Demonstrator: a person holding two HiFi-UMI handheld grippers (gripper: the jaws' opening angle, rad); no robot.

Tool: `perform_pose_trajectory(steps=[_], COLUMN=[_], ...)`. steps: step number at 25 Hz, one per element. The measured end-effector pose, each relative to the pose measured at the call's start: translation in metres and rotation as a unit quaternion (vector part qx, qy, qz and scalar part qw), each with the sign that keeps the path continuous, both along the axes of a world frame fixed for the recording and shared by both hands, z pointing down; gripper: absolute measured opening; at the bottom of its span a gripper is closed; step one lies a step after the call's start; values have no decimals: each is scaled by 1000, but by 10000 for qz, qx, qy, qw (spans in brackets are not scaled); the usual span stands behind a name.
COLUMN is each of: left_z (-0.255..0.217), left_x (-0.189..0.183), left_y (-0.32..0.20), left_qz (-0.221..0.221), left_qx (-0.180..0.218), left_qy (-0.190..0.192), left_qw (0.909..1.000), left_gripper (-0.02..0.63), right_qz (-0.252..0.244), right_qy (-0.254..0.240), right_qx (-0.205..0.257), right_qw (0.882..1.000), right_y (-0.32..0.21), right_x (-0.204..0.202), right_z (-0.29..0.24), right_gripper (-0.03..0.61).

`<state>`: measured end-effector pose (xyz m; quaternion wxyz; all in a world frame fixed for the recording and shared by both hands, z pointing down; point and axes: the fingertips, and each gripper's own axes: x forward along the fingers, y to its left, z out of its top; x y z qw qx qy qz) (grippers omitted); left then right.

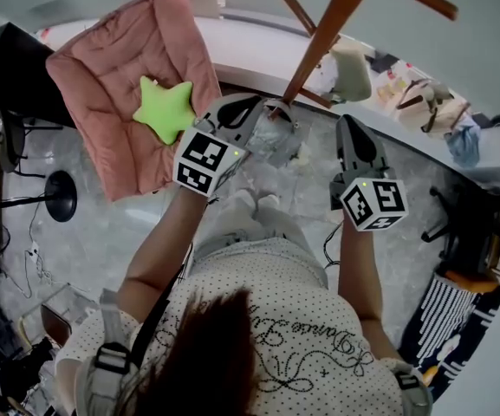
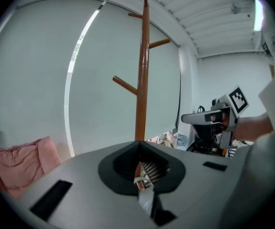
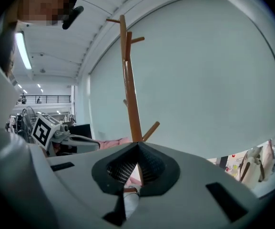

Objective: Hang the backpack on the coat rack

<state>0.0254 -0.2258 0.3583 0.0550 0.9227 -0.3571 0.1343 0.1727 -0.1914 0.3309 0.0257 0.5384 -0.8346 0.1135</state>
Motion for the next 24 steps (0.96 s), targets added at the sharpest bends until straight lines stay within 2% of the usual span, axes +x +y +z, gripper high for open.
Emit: perform_pose_trajectory(steps=[2,8,13,24], left_z=[-13,-36,-41,-31], left_x=[1,2,2,-13], left_y=[3,7,6,3], left_qz=[-4,47,102,-126], left_qx=[93,313,273,199], left_qy=[73,191,250,246], left_qw=[9999,9993,9993,9994], left_gripper=[5,5,3,3], right_qz=[30,132,213,457], right_qy=[-76,94,-323,-17], right_qx=[138,407,446,571], right_qw=[9999,9990,9983,9973], right_y=[4,12,15,20], right_x=[1,2,7,10], right_z=[-13,-36,-47,-51], right_gripper=[11,11,11,11])
